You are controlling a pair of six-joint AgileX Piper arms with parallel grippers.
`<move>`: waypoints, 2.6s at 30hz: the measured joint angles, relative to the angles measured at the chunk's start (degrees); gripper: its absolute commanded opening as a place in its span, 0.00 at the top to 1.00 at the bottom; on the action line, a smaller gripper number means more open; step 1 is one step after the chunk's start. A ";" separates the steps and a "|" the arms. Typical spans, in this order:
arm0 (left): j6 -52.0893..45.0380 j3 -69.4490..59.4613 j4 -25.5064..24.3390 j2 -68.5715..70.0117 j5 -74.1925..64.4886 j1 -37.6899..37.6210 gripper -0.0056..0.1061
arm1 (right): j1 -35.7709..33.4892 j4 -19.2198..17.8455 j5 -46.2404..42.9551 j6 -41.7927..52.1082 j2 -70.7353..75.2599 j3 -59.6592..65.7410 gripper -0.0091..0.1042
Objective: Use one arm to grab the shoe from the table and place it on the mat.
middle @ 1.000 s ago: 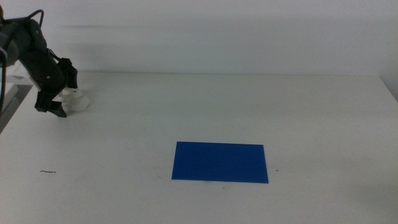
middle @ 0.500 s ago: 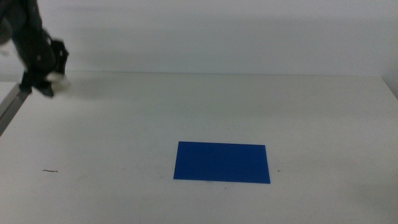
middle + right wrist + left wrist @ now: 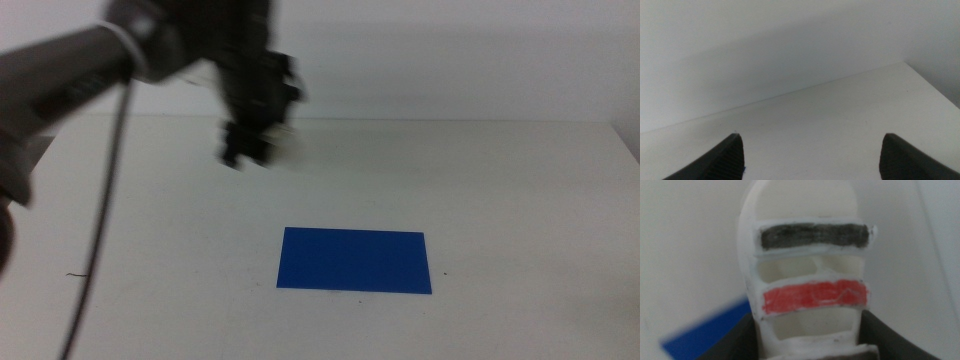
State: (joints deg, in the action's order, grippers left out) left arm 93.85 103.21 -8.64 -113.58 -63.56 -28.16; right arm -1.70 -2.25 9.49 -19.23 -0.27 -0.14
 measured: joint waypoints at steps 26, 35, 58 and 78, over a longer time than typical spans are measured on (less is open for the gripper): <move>24.33 0.00 1.59 -12.09 1.34 -18.61 0.97 | 0.00 0.00 0.00 0.00 0.00 0.00 0.22; 27.30 0.00 3.25 -12.95 2.73 -16.57 0.97 | 0.00 0.00 0.00 0.00 0.00 0.00 0.22; 27.30 0.00 4.82 -14.94 2.83 -15.18 0.45 | 0.00 0.00 0.00 0.00 0.00 0.00 0.22; -15.76 -4.76 3.01 11.67 -3.23 -9.56 0.11 | 0.00 0.00 0.00 0.00 0.00 0.00 0.22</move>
State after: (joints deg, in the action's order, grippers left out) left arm 78.09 98.45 -5.63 -101.91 -66.78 -37.72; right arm -1.70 -2.25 9.49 -19.23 -0.27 -0.14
